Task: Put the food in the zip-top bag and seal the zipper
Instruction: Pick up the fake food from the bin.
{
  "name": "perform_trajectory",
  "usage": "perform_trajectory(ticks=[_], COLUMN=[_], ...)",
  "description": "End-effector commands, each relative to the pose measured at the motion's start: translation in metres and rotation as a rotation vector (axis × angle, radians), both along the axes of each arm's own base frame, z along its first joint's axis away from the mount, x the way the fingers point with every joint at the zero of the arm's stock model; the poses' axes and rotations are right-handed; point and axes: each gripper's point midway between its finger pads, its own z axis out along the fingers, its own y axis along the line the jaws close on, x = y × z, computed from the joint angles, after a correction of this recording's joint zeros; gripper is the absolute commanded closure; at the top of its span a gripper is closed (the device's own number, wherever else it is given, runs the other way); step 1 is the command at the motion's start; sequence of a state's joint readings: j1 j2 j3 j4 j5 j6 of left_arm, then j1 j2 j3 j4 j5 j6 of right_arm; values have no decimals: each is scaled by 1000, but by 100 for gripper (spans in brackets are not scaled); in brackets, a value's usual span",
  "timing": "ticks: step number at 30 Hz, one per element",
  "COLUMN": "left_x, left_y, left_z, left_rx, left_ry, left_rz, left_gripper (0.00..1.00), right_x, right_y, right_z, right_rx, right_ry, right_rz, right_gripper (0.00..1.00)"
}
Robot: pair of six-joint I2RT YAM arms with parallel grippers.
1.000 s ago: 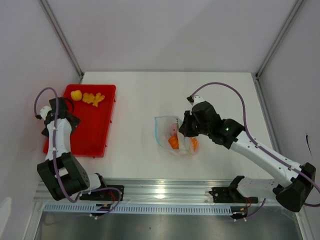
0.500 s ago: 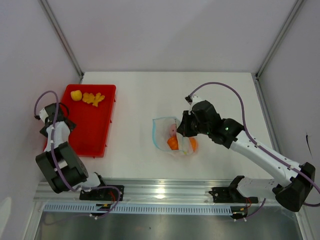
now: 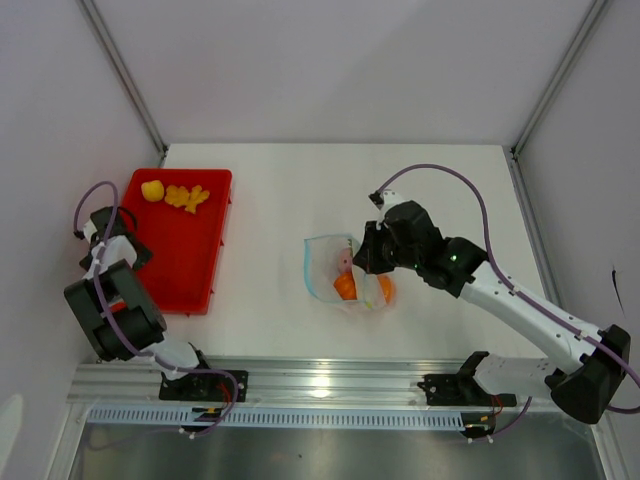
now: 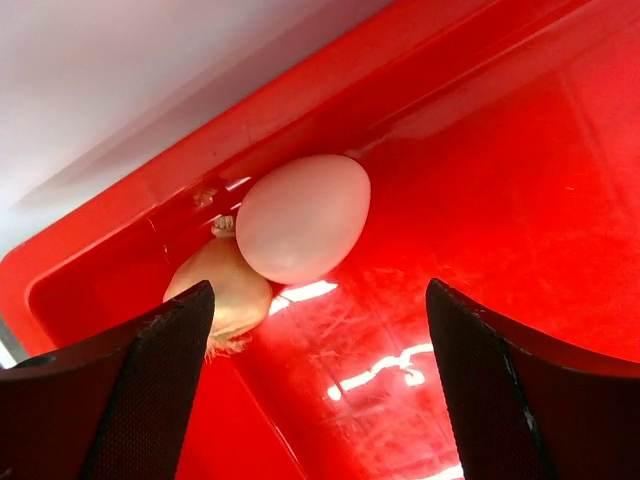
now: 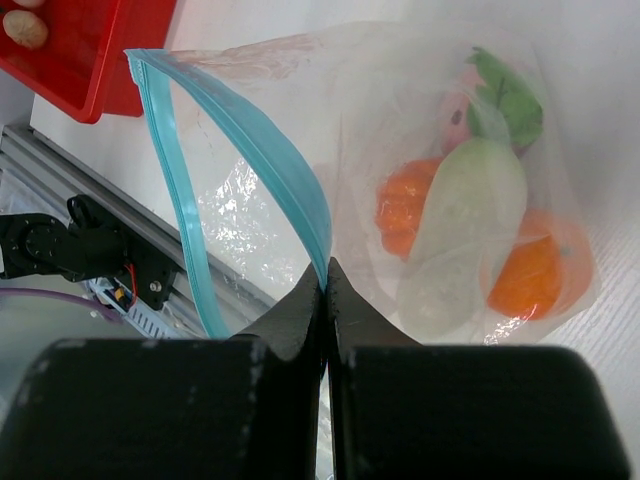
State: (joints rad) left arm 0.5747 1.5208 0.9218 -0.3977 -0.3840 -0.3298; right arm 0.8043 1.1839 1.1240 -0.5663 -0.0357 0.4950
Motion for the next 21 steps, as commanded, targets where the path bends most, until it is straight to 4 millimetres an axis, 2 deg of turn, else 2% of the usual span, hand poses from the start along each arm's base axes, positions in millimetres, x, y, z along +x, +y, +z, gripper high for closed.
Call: perform_trajectory(ticks=[1,6,13,21], left_x=[-2,5,0,5], left_y=[17,23,31,40], left_z=[4,1,-8,-8], left_rx=[44,47,77,100], left_ry=[61,65,117,81], left_rz=[11,-28,-25,-16], left_gripper=[12,14,19,20], right_x=[1,1,0,0], right_y=[-2,-6,-9,-13], right_z=[14,15,12,14], right_rx=[28,35,24,32], right_ry=[-47,-53,-50,-55], right_rz=[7,-6,-5,-11], right_gripper=[100,100,100,100])
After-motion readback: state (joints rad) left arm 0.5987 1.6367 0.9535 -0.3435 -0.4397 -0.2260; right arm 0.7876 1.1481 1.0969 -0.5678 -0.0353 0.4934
